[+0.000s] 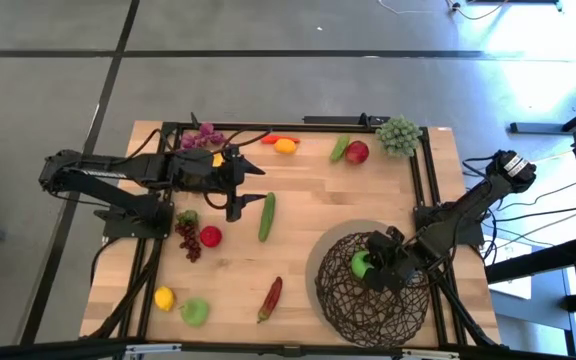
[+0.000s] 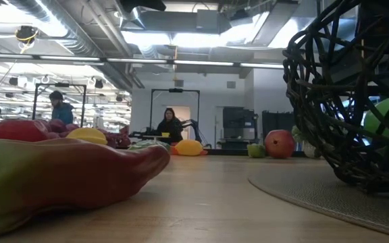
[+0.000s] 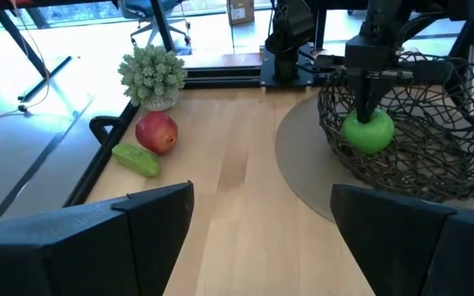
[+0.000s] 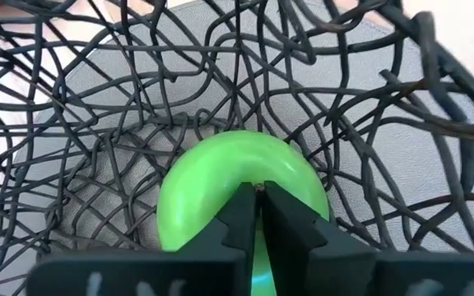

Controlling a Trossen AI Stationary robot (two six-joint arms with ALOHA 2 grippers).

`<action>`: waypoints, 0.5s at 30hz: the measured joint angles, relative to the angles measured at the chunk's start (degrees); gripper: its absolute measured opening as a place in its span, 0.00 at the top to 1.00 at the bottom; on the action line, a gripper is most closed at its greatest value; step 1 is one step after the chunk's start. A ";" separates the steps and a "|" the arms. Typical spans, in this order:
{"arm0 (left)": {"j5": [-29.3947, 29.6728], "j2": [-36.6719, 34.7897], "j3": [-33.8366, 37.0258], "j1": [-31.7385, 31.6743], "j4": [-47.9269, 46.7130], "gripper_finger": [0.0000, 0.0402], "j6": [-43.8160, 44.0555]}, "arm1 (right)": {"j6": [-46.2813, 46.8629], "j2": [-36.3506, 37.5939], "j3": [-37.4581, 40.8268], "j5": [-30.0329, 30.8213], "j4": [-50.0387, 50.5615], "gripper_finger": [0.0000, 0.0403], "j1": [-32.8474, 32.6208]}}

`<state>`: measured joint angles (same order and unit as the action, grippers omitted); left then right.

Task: Build produce basket
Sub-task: Put the green apple into the wire basket

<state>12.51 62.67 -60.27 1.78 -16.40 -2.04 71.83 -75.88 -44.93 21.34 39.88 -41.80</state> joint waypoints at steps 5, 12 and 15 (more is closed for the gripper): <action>0.01 0.00 0.00 0.00 0.00 0.30 0.00 | -0.19 -0.04 0.00 -0.17 -0.43 0.86 0.00; 0.02 0.00 0.00 0.00 -0.01 0.30 0.02 | -0.15 -0.16 -0.73 -0.48 -0.18 0.81 0.00; 0.02 0.00 0.00 0.00 0.00 0.30 0.04 | -1.22 -0.31 -2.57 -1.12 0.85 0.81 -0.02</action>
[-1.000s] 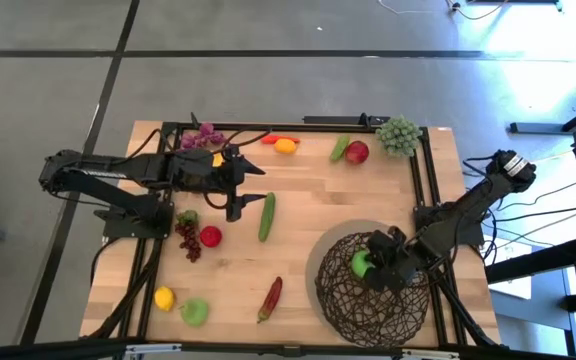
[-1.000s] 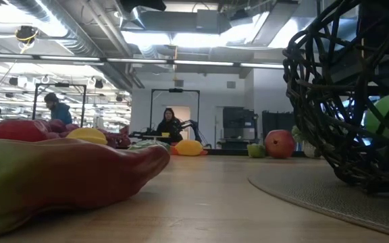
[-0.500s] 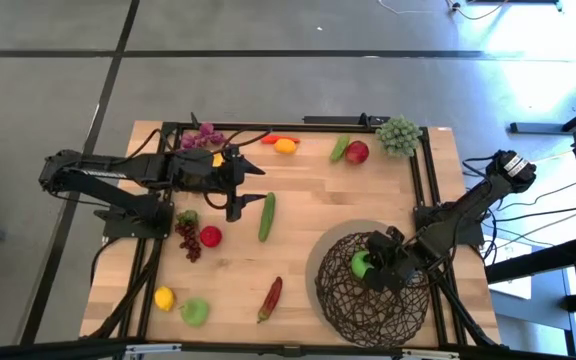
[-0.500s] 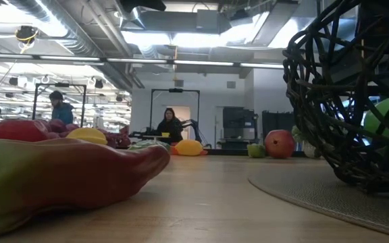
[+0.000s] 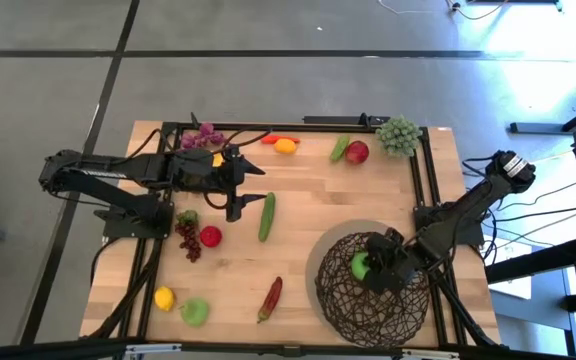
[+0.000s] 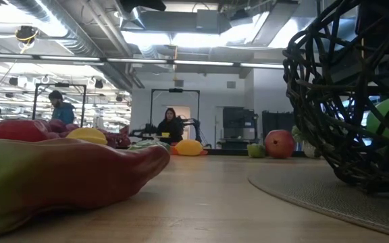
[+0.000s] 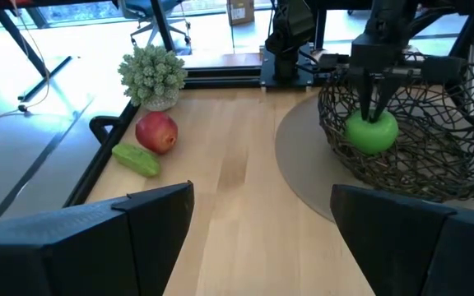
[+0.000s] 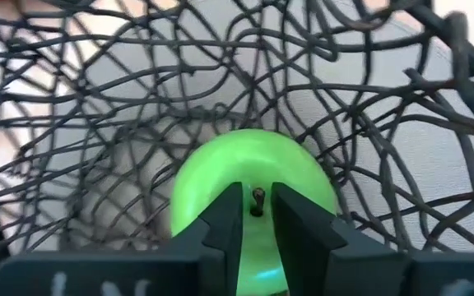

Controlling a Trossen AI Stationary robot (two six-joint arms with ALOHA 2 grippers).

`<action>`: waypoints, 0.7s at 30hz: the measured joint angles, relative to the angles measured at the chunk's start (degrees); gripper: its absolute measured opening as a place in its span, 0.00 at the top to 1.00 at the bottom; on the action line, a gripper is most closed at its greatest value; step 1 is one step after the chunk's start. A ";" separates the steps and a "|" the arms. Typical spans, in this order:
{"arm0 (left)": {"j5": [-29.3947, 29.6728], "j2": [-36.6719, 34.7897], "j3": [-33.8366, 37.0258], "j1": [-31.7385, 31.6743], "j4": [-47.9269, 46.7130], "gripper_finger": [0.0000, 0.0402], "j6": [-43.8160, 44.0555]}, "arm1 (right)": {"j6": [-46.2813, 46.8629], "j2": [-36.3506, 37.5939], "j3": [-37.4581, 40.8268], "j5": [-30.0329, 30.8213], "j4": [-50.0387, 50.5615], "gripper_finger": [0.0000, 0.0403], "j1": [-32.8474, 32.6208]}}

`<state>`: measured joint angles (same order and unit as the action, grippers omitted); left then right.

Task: Build produce basket
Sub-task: Put the green apple into the wire basket, then put the red chili pepper into the wire basket

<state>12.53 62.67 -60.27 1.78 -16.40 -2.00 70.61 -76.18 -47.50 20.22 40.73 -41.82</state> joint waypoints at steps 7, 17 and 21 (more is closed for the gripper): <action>0.02 0.00 0.02 0.02 -0.02 0.30 -0.07 | -0.17 0.02 -3.54 -2.68 3.83 0.82 0.00; 0.02 -0.02 0.07 0.02 -0.72 0.30 0.39 | -0.26 0.11 -11.43 -2.05 12.28 0.82 0.00; 0.01 -0.02 0.07 0.40 -0.68 0.30 2.72 | -0.39 0.12 -17.81 0.27 19.65 0.82 0.00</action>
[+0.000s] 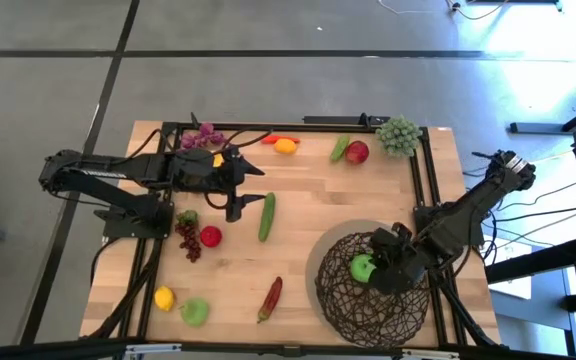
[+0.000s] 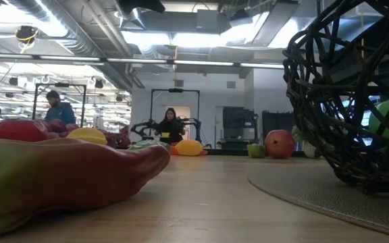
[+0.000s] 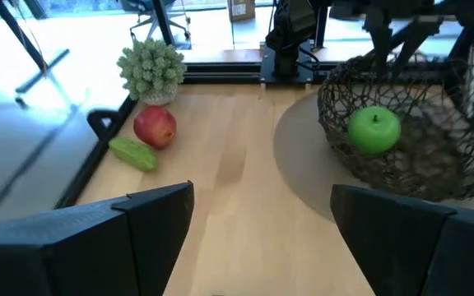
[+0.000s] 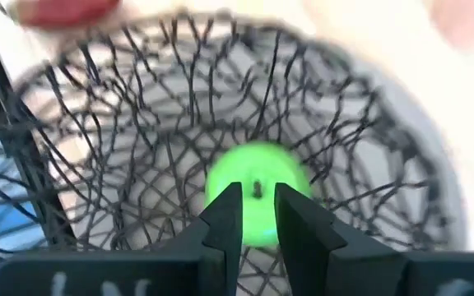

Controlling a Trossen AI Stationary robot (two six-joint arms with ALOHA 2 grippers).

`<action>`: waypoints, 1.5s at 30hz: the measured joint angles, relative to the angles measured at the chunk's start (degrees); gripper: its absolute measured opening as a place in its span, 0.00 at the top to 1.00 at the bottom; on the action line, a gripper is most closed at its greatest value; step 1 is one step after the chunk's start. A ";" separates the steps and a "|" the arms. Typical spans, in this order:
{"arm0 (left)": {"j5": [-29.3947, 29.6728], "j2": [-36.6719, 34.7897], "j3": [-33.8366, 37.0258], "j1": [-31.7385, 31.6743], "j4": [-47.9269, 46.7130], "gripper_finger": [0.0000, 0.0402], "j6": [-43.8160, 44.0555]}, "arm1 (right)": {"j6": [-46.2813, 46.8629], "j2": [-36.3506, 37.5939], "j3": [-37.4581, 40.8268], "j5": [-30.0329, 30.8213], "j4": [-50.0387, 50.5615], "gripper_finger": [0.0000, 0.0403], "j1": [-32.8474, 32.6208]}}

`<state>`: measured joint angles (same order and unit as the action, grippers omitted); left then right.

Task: Build produce basket
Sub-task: Put the red chili pepper into the wire basket

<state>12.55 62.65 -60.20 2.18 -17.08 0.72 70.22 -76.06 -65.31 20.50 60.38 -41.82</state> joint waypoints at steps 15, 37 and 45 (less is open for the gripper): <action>0.01 0.00 0.00 1.33 -0.02 0.30 5.23 | -4.42 0.10 -17.23 15.53 17.01 0.82 0.07; 0.32 0.00 0.00 -0.26 -8.67 0.30 20.98 | -16.50 3.17 -21.02 25.06 23.78 0.82 11.57; -0.23 0.00 0.00 0.38 -13.82 0.30 29.25 | -20.03 5.49 -21.02 25.13 23.62 0.82 14.96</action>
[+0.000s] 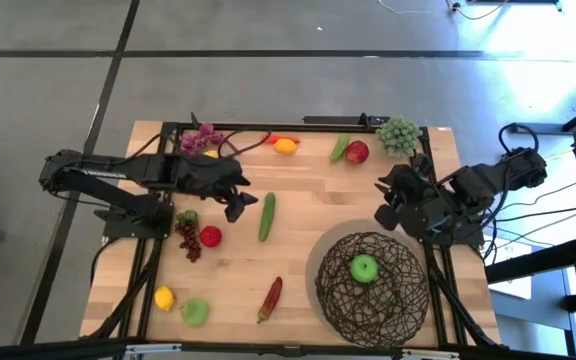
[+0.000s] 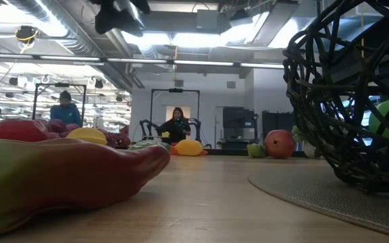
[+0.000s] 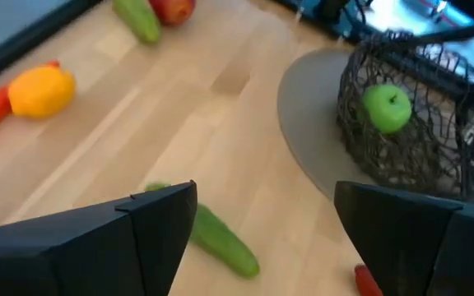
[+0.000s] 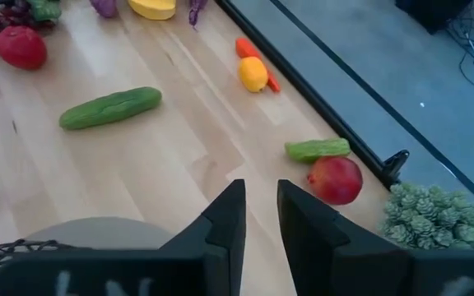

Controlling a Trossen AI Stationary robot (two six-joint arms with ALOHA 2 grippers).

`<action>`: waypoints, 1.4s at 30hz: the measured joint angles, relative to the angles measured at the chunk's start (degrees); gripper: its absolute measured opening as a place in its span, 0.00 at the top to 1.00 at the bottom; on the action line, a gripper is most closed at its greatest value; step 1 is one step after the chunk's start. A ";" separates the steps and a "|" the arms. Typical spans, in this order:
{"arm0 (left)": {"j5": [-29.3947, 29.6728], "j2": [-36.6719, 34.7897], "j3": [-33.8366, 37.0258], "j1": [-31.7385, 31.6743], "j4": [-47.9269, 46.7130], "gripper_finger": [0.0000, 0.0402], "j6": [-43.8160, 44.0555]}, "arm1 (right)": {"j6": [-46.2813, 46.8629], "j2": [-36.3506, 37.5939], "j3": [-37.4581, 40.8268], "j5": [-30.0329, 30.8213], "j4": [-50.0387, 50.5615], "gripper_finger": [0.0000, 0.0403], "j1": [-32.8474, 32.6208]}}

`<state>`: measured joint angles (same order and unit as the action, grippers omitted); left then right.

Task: Build produce basket
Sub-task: Put the red chili pepper into the wire basket

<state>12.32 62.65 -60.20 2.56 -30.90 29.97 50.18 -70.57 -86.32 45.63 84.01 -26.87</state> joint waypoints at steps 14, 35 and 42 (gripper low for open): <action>-1.67 0.00 0.00 1.67 -18.81 0.30 34.06 | -5.82 4.87 0.00 1.31 -1.99 0.82 0.93; -12.09 2.98 0.05 9.68 -22.35 0.30 35.95 | -5.49 5.78 0.00 1.31 -1.97 0.82 0.93; -9.94 9.55 0.04 12.39 -27.28 0.30 35.57 | -5.30 5.78 0.02 1.31 -2.20 0.82 0.93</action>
<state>2.38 72.20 -60.16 14.95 -58.18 65.54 44.88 -64.79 -86.30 46.94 81.81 -25.93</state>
